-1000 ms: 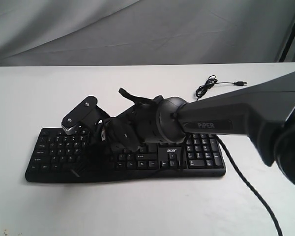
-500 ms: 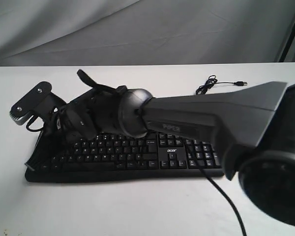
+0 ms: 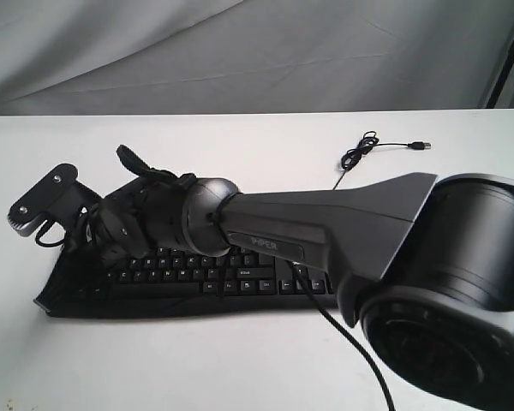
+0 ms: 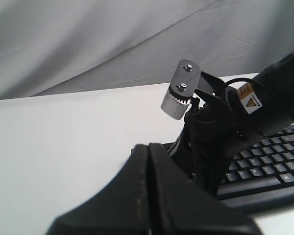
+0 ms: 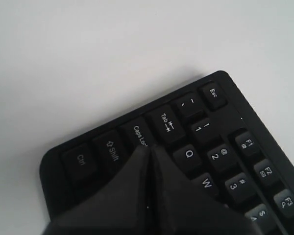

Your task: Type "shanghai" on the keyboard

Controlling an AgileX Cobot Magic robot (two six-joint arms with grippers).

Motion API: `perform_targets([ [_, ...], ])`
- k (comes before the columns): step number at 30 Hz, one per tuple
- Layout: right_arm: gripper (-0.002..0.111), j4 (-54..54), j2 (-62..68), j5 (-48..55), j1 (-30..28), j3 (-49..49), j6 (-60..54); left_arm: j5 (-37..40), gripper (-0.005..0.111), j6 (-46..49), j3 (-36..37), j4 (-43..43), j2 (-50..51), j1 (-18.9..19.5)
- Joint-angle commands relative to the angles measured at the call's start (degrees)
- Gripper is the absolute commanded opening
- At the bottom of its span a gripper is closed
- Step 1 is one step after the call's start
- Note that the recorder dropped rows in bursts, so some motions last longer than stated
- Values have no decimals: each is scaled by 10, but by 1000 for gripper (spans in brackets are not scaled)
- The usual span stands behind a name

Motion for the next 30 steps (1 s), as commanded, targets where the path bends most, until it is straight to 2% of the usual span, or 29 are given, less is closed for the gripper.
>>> perform_targets([
  [1,0,4,-1,-8,-5,-4,-5,-3,0,-2,2,0,-2,-2],
  [22,0,9,23,0,-13,-4,-9,-3,0,-2,2,0,-2,-2],
  [28,0,-12,-19,22,-15,1,-8,-3,0,-2,2,0,-2,-2],
  [30,0,-30,-56,21,-15,36,-2,-3,0,-2,2,0,-2,-2],
])
